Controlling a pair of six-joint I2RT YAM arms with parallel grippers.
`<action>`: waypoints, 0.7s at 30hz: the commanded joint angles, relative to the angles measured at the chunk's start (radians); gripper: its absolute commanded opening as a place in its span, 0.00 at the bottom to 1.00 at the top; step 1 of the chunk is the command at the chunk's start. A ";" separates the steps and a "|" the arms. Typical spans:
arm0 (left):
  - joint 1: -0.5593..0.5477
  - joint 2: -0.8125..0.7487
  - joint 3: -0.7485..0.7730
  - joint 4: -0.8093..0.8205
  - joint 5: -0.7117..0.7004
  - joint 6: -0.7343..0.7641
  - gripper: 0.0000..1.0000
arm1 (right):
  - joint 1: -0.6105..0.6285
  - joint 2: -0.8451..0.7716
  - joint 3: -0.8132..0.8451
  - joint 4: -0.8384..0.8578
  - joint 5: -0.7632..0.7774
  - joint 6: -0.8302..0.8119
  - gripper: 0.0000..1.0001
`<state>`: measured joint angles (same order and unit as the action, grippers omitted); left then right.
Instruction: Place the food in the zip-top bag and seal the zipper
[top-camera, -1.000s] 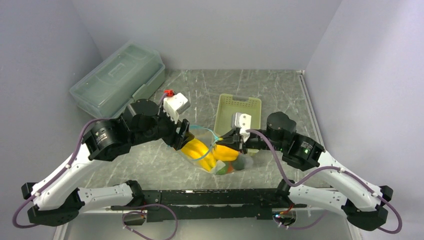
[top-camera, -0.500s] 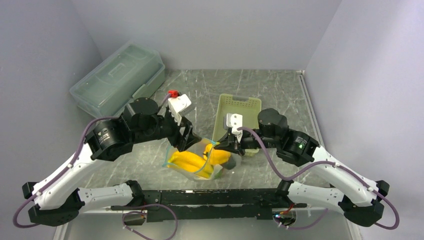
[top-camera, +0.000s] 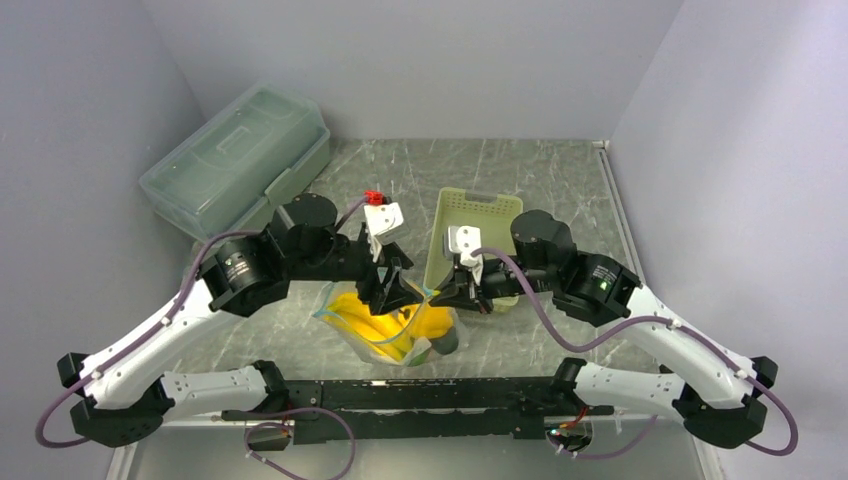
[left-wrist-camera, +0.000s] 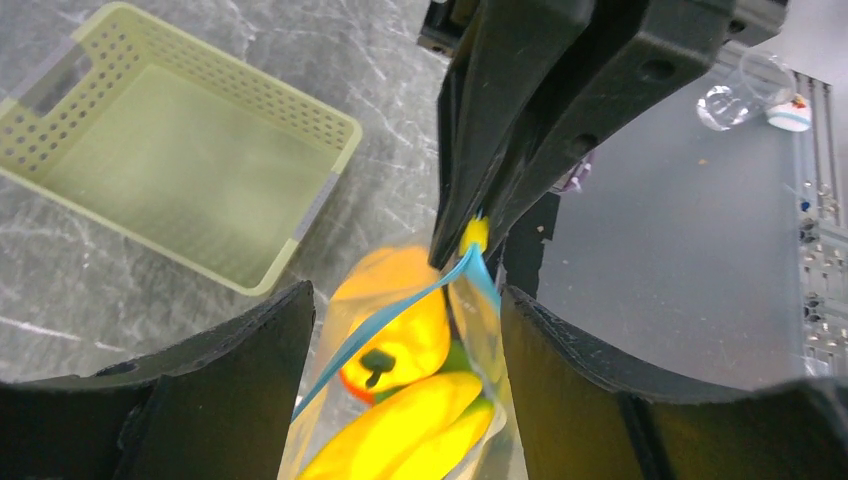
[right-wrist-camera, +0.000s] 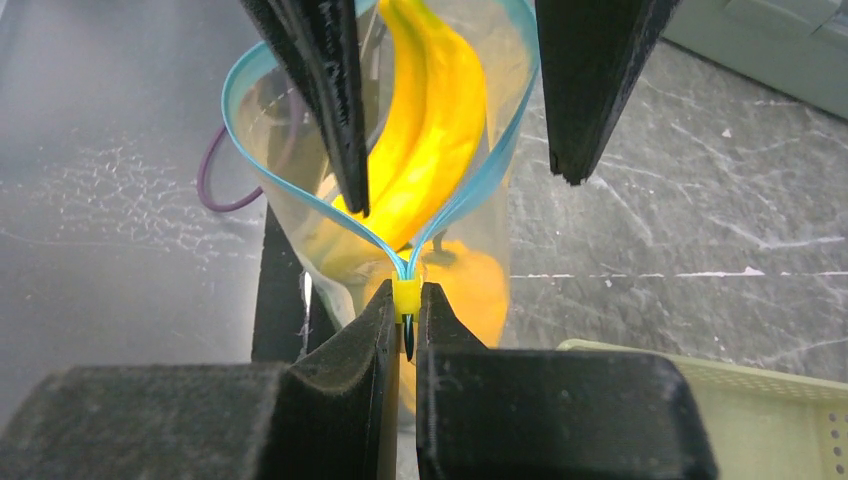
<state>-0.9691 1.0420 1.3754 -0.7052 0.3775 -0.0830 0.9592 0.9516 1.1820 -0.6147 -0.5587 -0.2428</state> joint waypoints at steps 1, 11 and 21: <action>0.003 0.023 0.010 0.077 0.108 0.000 0.74 | 0.004 0.021 0.062 -0.010 -0.001 0.011 0.00; 0.003 0.087 0.028 0.006 0.301 0.069 0.70 | 0.003 0.065 0.100 -0.033 0.007 0.010 0.00; 0.001 0.144 0.002 -0.035 0.351 0.120 0.63 | 0.003 0.080 0.159 -0.087 0.013 0.015 0.00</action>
<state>-0.9680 1.1641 1.3758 -0.7162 0.6788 -0.0097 0.9600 1.0340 1.2652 -0.7341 -0.5510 -0.2363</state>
